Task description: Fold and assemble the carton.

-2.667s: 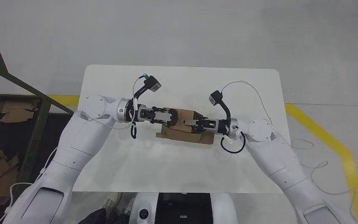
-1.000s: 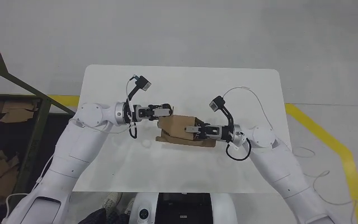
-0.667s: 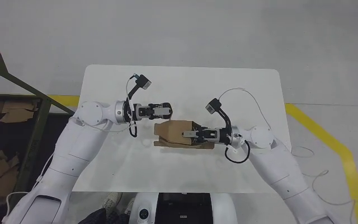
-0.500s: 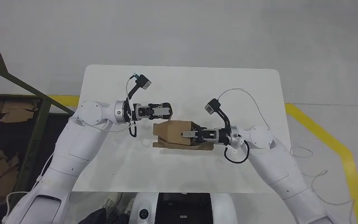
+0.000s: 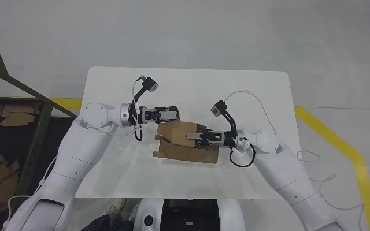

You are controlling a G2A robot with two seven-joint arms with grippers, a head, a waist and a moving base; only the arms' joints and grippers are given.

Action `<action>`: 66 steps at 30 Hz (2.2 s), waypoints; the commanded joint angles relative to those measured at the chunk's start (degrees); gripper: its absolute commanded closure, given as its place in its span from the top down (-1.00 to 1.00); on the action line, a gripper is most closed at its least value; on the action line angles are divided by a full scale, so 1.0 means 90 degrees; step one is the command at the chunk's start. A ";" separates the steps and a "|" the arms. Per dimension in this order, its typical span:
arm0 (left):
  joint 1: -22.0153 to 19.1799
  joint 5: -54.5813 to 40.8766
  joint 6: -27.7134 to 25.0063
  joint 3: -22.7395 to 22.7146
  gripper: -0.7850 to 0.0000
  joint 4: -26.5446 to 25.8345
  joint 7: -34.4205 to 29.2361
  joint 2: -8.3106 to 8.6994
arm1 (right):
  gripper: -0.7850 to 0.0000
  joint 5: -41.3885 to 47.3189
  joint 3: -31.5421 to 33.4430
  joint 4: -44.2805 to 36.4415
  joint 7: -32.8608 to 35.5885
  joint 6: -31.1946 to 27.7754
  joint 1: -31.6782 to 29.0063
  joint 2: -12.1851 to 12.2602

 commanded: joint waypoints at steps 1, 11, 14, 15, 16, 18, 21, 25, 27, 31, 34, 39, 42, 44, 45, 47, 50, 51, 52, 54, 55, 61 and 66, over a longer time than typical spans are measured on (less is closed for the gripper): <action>0.0059 -0.0016 -0.0051 -0.0086 1.00 -0.0002 0.0059 0.0015 | -1.00 0.0064 0.0085 0.0069 -0.0092 -0.0054 -0.0009 0.0004; 0.0321 -0.0027 -0.0051 -0.0216 1.00 -0.0207 0.0041 0.0058 | -1.00 0.0057 0.0063 0.0294 -0.0580 -0.0071 0.0067 -0.0067; 0.0333 -0.0043 -0.0030 -0.0207 1.00 -0.0234 -0.0002 0.0060 | -1.00 0.0048 0.0033 0.0360 -0.0767 -0.0131 0.0101 -0.0102; 0.0341 -0.0079 -0.0030 -0.0197 1.00 -0.0246 -0.0025 0.0058 | -1.00 0.0052 0.0029 0.0378 -0.0806 -0.0147 0.0112 -0.0111; 0.0348 -0.0104 -0.0022 -0.0192 1.00 -0.0255 -0.0042 0.0058 | -1.00 0.0059 0.0038 0.0400 -0.0863 -0.0168 0.0120 -0.0119; 0.0363 -0.0120 0.0005 -0.0194 1.00 -0.0294 -0.0058 0.0060 | -1.00 0.0059 0.0065 0.0423 -0.0954 -0.0211 0.0130 -0.0129; 0.0392 -0.0149 0.0022 -0.0215 1.00 -0.0332 -0.0075 0.0066 | -1.00 0.0081 0.0127 0.0444 -0.1061 -0.0240 0.0130 -0.0136; 0.0415 -0.0174 0.0031 -0.0235 1.00 -0.0354 -0.0092 0.0072 | -1.00 0.0043 0.0214 0.0437 -0.1199 -0.0259 0.0122 -0.0138; 0.0428 -0.0196 0.0026 -0.0255 1.00 -0.0371 -0.0100 0.0076 | -1.00 0.0006 0.0262 0.0437 -0.1273 -0.0250 0.0123 -0.0137; 0.0453 -0.0236 0.0042 -0.0276 1.00 -0.0425 -0.0151 0.0083 | -1.00 0.0008 0.0333 0.0414 -0.1392 -0.0263 0.0093 -0.0142; 0.0449 -0.0241 0.0070 -0.0246 1.00 -0.0458 -0.0167 0.0079 | -1.00 0.0001 0.0361 0.0398 -0.1465 -0.0266 0.0072 -0.0151; 0.0419 -0.0209 0.0069 -0.0158 1.00 -0.0509 -0.0152 0.0062 | -1.00 -0.0200 0.0370 0.0355 -0.1726 -0.0259 0.0050 -0.0171; 0.0411 -0.0195 0.0070 -0.0133 1.00 -0.0554 -0.0151 0.0058 | -1.00 -0.0266 0.0382 0.0342 -0.1881 -0.0267 0.0027 -0.0184; 0.0402 -0.0177 0.0092 -0.0098 1.00 -0.0570 -0.0160 0.0053 | -1.00 -0.0260 0.0391 0.0338 -0.1920 -0.0269 0.0016 -0.0193; 0.0390 -0.0161 0.0112 -0.0066 1.00 -0.0576 -0.0163 0.0048 | -1.00 -0.0259 0.0395 0.0334 -0.1935 -0.0281 0.0012 -0.0198; 0.0359 -0.0114 0.0136 0.0011 1.00 -0.0592 -0.0161 0.0035 | -1.00 -0.0285 0.0405 0.0334 -0.1984 -0.0301 0.0009 -0.0206; 0.0314 -0.0050 0.0143 0.0100 1.00 -0.0601 -0.0124 0.0017 | -1.00 -0.0319 0.0415 0.0327 -0.2064 -0.0326 0.0005 -0.0220; 0.0303 -0.0033 0.0139 0.0115 1.00 -0.0599 -0.0111 0.0013 | -1.00 -0.0327 0.0423 0.0333 -0.2081 -0.0333 0.0005 -0.0223; 0.0295 -0.0020 0.0133 0.0124 1.00 -0.0598 -0.0102 0.0010 | -1.00 -0.0328 0.0435 0.0342 -0.2091 -0.0337 0.0004 -0.0226; 0.0288 -0.0002 0.0126 0.0124 1.00 -0.0596 -0.0077 0.0009 | -1.00 -0.0320 0.0458 0.0361 -0.2086 -0.0349 -0.0002 -0.0229; 0.0292 -0.0002 0.0125 0.0118 1.00 -0.0599 -0.0072 0.0010 | -1.00 -0.0310 0.0472 0.0371 -0.2081 -0.0357 -0.0006 -0.0231; 0.0362 0.0032 0.0139 0.0065 1.00 -0.0702 -0.0069 0.0027 | -1.00 -0.0278 0.0513 0.0401 -0.2023 -0.0408 -0.0031 -0.0244; 0.0429 0.0042 0.0172 0.0021 1.00 -0.0833 -0.0092 0.0043 | -1.00 -0.0288 0.0542 0.0441 -0.2063 -0.0449 -0.0037 -0.0260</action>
